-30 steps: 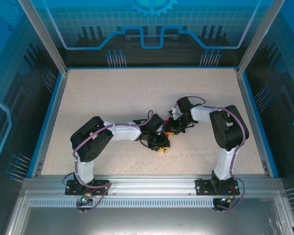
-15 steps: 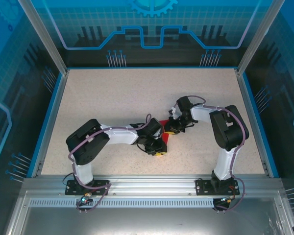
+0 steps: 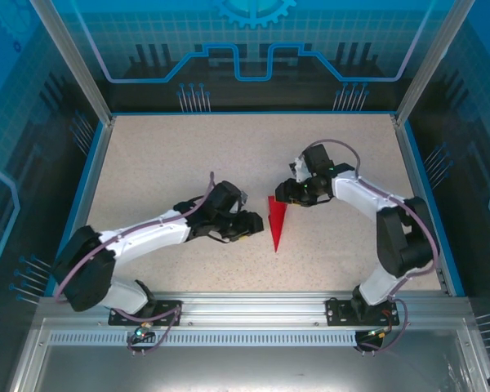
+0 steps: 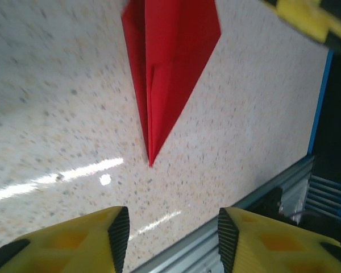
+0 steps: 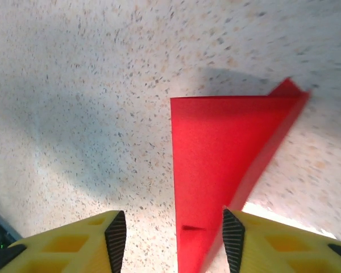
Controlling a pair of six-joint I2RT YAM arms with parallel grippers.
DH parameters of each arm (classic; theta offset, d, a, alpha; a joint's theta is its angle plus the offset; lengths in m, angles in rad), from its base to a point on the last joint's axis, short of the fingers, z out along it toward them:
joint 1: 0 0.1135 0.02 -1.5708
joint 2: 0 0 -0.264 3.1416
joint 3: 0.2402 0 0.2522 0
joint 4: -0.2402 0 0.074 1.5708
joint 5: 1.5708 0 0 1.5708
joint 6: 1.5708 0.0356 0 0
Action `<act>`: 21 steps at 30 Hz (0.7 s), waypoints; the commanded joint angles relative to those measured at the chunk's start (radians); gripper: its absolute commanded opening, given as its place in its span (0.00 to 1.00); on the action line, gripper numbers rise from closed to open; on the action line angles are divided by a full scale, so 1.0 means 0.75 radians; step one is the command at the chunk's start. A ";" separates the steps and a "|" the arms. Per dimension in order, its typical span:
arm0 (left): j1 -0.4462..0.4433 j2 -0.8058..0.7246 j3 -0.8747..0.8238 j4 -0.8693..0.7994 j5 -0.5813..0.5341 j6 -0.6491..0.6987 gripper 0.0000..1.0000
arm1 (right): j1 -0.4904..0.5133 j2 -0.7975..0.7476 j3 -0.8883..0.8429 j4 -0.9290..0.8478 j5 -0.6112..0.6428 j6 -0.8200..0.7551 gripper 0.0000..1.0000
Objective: Fold a paper plane with a square sheet of paper (fold left side to right side)
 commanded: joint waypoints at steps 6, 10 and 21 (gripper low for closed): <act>0.072 -0.108 0.025 -0.178 -0.264 0.084 0.53 | 0.165 -0.028 -0.105 -0.162 0.277 0.117 0.63; 0.076 -0.105 0.036 -0.201 -0.269 0.098 0.53 | 0.197 0.055 -0.096 -0.120 0.228 0.142 0.56; 0.080 -0.178 0.063 -0.304 -0.383 0.115 0.54 | 0.237 -0.028 -0.025 -0.112 0.176 0.055 0.00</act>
